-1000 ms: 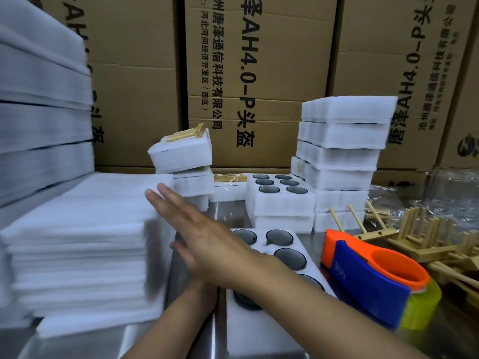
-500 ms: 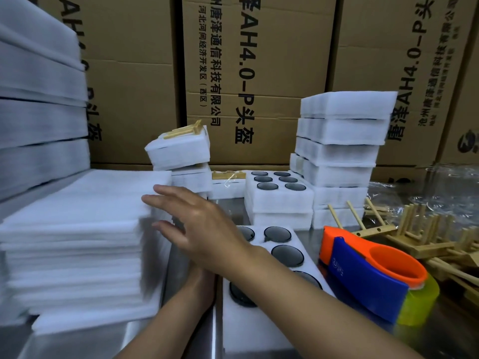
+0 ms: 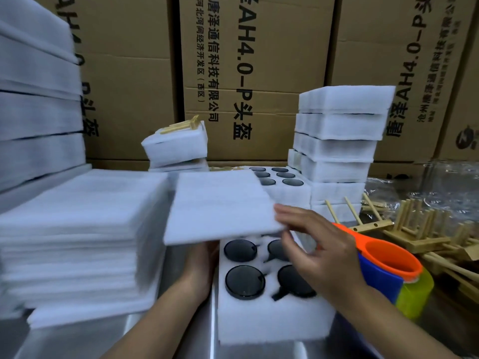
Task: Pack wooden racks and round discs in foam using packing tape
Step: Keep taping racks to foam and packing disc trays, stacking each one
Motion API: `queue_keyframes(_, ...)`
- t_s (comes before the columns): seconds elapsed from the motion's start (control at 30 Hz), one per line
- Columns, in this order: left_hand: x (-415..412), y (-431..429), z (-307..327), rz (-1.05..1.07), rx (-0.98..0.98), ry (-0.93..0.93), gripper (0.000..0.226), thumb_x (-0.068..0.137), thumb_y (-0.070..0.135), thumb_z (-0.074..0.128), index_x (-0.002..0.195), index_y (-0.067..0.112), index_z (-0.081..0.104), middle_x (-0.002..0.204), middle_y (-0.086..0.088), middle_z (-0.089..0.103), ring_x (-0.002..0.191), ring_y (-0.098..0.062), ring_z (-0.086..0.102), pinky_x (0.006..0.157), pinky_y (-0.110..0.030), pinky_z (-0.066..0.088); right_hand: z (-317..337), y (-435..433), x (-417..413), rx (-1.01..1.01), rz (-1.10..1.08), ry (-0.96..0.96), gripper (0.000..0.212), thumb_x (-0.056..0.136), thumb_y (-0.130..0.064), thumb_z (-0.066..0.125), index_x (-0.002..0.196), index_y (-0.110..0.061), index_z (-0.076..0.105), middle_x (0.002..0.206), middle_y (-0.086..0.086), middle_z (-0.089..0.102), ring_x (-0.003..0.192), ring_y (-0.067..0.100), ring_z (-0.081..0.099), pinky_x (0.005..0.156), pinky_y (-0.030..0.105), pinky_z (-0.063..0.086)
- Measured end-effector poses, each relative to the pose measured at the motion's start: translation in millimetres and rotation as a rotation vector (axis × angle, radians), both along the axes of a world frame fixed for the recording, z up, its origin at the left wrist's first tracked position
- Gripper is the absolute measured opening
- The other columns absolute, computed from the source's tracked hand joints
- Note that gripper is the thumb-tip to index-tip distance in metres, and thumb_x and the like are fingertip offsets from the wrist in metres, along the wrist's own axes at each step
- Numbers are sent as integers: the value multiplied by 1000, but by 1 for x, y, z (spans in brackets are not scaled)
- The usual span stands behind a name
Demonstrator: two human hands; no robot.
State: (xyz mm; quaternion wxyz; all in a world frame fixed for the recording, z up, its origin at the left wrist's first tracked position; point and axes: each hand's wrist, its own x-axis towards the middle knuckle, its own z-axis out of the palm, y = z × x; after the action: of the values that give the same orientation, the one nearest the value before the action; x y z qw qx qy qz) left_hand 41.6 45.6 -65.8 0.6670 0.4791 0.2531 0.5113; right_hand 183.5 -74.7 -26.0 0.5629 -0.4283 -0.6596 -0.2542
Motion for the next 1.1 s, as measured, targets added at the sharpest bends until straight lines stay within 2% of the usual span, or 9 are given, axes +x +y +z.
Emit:
queue_keyframes(0.13, 0, 2, 1, -30, -77, -23, 45, 96, 31, 40, 74, 15, 76, 76, -6, 74, 68, -18, 70, 61, -26, 52, -26, -31, 34, -39, -61, 111, 24, 71, 3, 65, 90, -9, 70, 100, 1, 70, 99, 2, 64, 89, 19, 49)
queue_keyframes(0.23, 2, 4, 4, -64, -164, 32, 42, 97, 38, 37, 103, 10, 67, 97, -8, 72, 94, -21, 67, 87, -33, 50, -36, -38, 37, -35, -62, 130, 12, 76, -8, 62, 85, -7, 70, 94, 0, 69, 94, 3, 64, 85, 19, 49)
queue_keyframes(0.3, 3, 3, 3, -61, -159, 45, 34, 94, 29, 43, 93, 9, 70, 92, -2, 73, 86, -11, 69, 77, -21, 54, -37, -39, 37, -39, -36, 121, 15, 75, -13, 57, 77, -4, 68, 89, 1, 68, 89, 6, 64, 81, 20, 48)
queue_keyframes(0.43, 0, -1, 2, -23, -161, 109, 35, 89, 15, 55, 123, 5, 58, 117, -16, 65, 105, -30, 62, 90, -38, 49, -37, -42, 39, -130, 53, 80, 21, 69, -11, 45, 65, -3, 64, 78, 3, 62, 78, 10, 58, 70, 24, 45)
queue_keyframes(0.57, -3, -2, 4, -38, -137, 140, 35, 88, 8, 53, 122, 9, 60, 111, -18, 68, 100, -34, 63, 75, -35, 50, -42, -43, 42, -231, 115, 66, 27, 67, -12, 40, 62, -3, 64, 72, 1, 60, 70, 16, 57, 61, 32, 44)
queue_keyframes(0.73, -3, -2, 2, -35, -102, 153, 35, 87, 6, 50, 120, 10, 62, 109, -17, 68, 94, -32, 64, 71, -33, 50, -42, -38, 43, -317, 88, 188, 20, 74, -6, 46, 64, -7, 63, 80, -2, 64, 82, 10, 59, 72, 23, 44)
queue_keyframes(0.9, -3, -4, 0, -11, -78, 176, 35, 86, 7, 57, 120, 14, 61, 106, -10, 71, 99, -28, 66, 84, -38, 52, -43, -38, 39, -378, 51, 282, 22, 76, -33, 53, 64, -15, 57, 90, -11, 69, 91, 5, 62, 77, 22, 46)
queue_keyframes(1.0, -3, -5, 0, -10, -76, 187, 36, 86, 9, 59, 121, 15, 61, 106, -8, 71, 100, -27, 66, 88, -39, 51, -45, -39, 38, -427, 50, 304, 12, 74, -21, 61, 66, -16, 55, 94, -12, 70, 91, 8, 64, 71, 30, 48)
queue_keyframes(1.1, -3, -5, 0, -16, -84, 188, 36, 86, 8, 58, 121, 15, 61, 108, -9, 70, 102, -28, 66, 91, -41, 50, -46, -39, 36, -491, 127, 333, 6, 74, -16, 61, 71, -22, 60, 102, -15, 70, 107, 2, 61, 83, 19, 48)
